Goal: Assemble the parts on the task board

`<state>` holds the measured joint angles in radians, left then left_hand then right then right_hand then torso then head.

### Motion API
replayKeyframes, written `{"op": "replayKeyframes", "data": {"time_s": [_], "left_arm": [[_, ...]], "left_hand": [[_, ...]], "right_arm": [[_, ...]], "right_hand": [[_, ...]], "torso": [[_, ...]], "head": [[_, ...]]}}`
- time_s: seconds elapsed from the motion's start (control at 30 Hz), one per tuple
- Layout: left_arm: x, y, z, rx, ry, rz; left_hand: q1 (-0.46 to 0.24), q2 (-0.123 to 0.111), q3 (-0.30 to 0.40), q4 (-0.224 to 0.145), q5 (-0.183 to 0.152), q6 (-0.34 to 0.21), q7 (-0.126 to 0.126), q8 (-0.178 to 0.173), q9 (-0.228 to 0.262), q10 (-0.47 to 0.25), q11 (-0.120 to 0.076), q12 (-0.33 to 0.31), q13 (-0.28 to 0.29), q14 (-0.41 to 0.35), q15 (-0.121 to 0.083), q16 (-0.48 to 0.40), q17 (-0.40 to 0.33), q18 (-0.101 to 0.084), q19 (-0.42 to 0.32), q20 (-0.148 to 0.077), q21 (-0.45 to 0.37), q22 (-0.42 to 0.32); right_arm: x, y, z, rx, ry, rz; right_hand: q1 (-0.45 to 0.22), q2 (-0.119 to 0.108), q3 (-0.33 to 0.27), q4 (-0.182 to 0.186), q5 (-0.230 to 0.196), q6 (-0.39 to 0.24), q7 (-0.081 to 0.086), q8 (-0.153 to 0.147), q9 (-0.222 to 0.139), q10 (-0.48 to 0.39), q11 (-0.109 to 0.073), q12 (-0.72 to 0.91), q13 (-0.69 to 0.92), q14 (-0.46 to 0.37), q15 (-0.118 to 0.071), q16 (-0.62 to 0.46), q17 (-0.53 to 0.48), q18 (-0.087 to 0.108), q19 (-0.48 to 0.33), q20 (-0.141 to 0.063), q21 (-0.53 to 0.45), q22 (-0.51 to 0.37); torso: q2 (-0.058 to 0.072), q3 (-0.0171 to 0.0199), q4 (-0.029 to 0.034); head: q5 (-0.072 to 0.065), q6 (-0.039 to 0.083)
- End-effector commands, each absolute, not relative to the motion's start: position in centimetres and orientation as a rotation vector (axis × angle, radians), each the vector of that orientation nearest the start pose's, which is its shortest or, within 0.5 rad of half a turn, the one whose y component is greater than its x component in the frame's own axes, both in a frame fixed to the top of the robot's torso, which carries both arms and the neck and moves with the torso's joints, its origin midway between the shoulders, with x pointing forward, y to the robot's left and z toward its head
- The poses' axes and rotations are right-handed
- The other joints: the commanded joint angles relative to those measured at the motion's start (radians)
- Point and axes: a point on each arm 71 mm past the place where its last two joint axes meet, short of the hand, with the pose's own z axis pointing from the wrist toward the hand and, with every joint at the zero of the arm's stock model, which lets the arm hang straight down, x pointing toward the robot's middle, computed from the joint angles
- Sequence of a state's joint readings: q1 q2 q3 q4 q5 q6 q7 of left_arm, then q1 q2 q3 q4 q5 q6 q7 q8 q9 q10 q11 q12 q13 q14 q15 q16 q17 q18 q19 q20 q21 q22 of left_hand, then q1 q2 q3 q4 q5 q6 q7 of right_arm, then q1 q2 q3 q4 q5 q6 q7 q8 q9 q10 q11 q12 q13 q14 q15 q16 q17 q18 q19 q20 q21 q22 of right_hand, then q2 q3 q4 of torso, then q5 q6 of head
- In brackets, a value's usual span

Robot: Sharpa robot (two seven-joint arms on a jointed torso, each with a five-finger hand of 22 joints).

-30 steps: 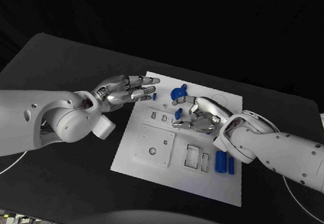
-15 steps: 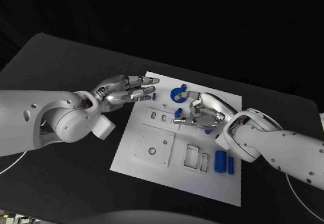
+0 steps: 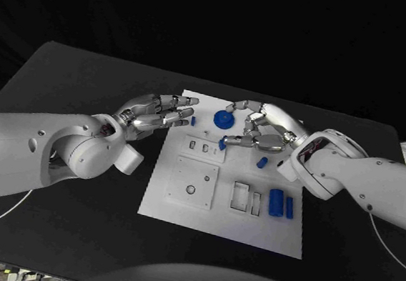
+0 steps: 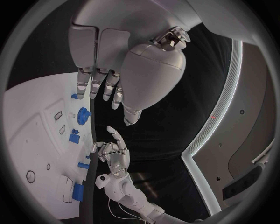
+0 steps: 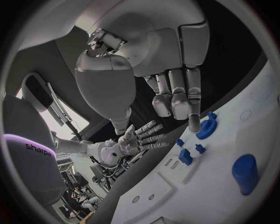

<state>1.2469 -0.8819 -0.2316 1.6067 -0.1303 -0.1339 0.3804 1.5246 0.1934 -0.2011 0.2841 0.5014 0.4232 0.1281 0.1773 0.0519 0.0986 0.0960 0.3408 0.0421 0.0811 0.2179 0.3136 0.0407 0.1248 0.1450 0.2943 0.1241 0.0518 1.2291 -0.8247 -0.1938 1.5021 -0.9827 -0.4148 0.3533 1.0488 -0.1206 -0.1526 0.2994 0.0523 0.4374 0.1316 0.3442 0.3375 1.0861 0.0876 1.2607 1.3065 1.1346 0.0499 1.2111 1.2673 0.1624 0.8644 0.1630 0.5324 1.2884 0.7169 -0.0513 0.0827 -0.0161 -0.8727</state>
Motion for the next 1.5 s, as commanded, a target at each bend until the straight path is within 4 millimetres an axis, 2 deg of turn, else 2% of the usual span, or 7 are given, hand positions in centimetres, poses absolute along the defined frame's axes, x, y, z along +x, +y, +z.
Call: {"op": "replayKeyframes", "data": {"time_s": [0.03,0.43,0.77,1.13,1.23,1.33,1.5], "left_arm": [[44.5,19.1,-21.7,-0.912,1.749,-1.642],[44.5,19.2,-21.5,-0.852,1.726,-1.617],[44.6,19.5,-19.9,-0.715,1.722,-1.532],[46.5,18.5,-14.4,-0.47,1.783,-1.312],[46.9,18.3,-13.6,-0.432,1.818,-1.238],[47.5,18.1,-12.9,-0.386,1.854,-1.147],[48.4,17.2,-12.0,-0.278,1.927,-0.983]], "left_hand": [[0.003,0.001,0.006,0.001,0.004,0.004,0.006,0.006,0.002,0.002,0.006,0.003,0.002,0.001,0.006,0.003,0.001,-0.015,0.004,0.0,0.004,0.002],[0.005,-0.004,0.007,-0.001,0.004,0.009,0.007,0.009,0.002,0.003,0.009,0.003,0.002,-0.004,0.002,-0.002,0.0,-0.019,0.003,0.0,0.003,0.001],[0.028,-0.035,0.014,-0.003,-0.007,0.022,0.016,0.019,0.003,0.063,0.075,0.109,0.014,0.084,-0.012,0.143,0.015,-0.026,0.026,-0.004,0.022,0.006],[0.044,-0.066,0.007,0.006,-0.118,0.076,-0.009,0.046,0.009,0.476,0.114,0.58,0.15,0.576,-0.051,0.633,0.15,0.056,0.524,-0.018,0.325,0.121],[0.025,-0.065,-0.004,0.009,-0.135,0.136,0.002,0.08,0.016,0.565,0.06,0.734,0.238,0.675,-0.099,0.8,0.241,0.058,0.646,-0.062,0.391,0.15],[-0.009,-0.059,-0.021,0.008,-0.154,0.197,0.021,0.125,0.023,0.665,0.003,0.939,0.437,0.855,-0.151,1.048,0.556,0.055,0.764,-0.115,0.479,0.196],[-0.1,-0.031,-0.066,-0.006,-0.223,0.315,0.022,0.205,0.038,1.418,-0.013,1.226,1.458,1.49,-0.184,1.257,1.53,0.046,0.921,-0.159,0.71,0.333]], "right_arm": [[46.3,-19.2,-19.6,0.063,1.574,1.203],[45.3,-22.5,-16.5,0.37,1.663,1.37],[44.7,-24.9,-16.1,0.563,1.847,1.521],[44.5,-26.9,-15.9,0.602,1.784,1.388],[44.5,-27.3,-15.8,0.602,1.761,1.33],[44.5,-27.7,-15.9,0.609,1.749,1.274],[44.4,-28.4,-16.0,0.572,1.745,1.176]], "right_hand": [[-0.05,0.035,-0.005,-0.003,-0.002,0.012,-0.001,0.003,-0.003,-0.018,0.001,-0.013,-0.011,0.0,0.0,-0.007,-0.007,0.018,0.009,0.001,-0.007,-0.002],[-0.047,0.212,-0.102,-0.007,-0.005,-0.082,-0.077,-0.134,-0.123,-0.601,0.128,-0.712,-0.556,-0.507,0.133,-0.767,-0.582,0.014,-0.042,0.1,-0.353,-0.309],[0.018,0.158,-0.08,-0.005,-0.004,-0.101,-0.232,-0.218,-0.193,-0.708,0.014,-0.88,-0.833,-0.636,0.148,-1.014,-0.825,-0.03,-0.304,0.127,-0.474,-0.659],[0.338,0.235,-0.061,-0.179,0.116,0.126,-0.173,-0.104,-0.106,-0.615,0.03,-0.167,-0.342,-0.367,0.024,-0.214,-0.181,0.012,0.22,0.006,-0.198,-0.569],[0.345,0.255,-0.075,-0.18,0.132,0.144,-0.123,-0.018,-0.078,-0.073,0.016,0.112,-0.037,0.064,0.012,0.155,0.101,-0.056,0.377,-0.013,0.35,-0.14],[0.34,0.264,-0.089,-0.169,0.148,0.172,-0.066,0.07,-0.043,0.45,-0.019,0.299,0.243,0.431,-0.02,0.357,0.3,-0.076,0.411,-0.033,0.547,0.021],[0.307,0.279,-0.112,-0.127,0.183,0.175,-0.038,0.23,0.053,0.485,-0.056,0.31,0.264,0.436,-0.054,0.36,0.303,-0.125,0.59,-0.062,0.886,0.222]], "torso": [[-0.001,-0.0005,0.0005],[-0.003,0.0028,-0.0013],[-0.008,0.0196,-0.016],[-0.005,0.0468,-0.0478],[-0.004,0.0513,-0.0567],[-0.002,0.0552,-0.0649],[0.0,0.0621,-0.0728]], "head": [[0.0,0.0],[0.001,0.0],[0.015,0.0],[0.044,0.0],[0.051,0.0],[0.057,0.0],[0.063,0.0]]}}
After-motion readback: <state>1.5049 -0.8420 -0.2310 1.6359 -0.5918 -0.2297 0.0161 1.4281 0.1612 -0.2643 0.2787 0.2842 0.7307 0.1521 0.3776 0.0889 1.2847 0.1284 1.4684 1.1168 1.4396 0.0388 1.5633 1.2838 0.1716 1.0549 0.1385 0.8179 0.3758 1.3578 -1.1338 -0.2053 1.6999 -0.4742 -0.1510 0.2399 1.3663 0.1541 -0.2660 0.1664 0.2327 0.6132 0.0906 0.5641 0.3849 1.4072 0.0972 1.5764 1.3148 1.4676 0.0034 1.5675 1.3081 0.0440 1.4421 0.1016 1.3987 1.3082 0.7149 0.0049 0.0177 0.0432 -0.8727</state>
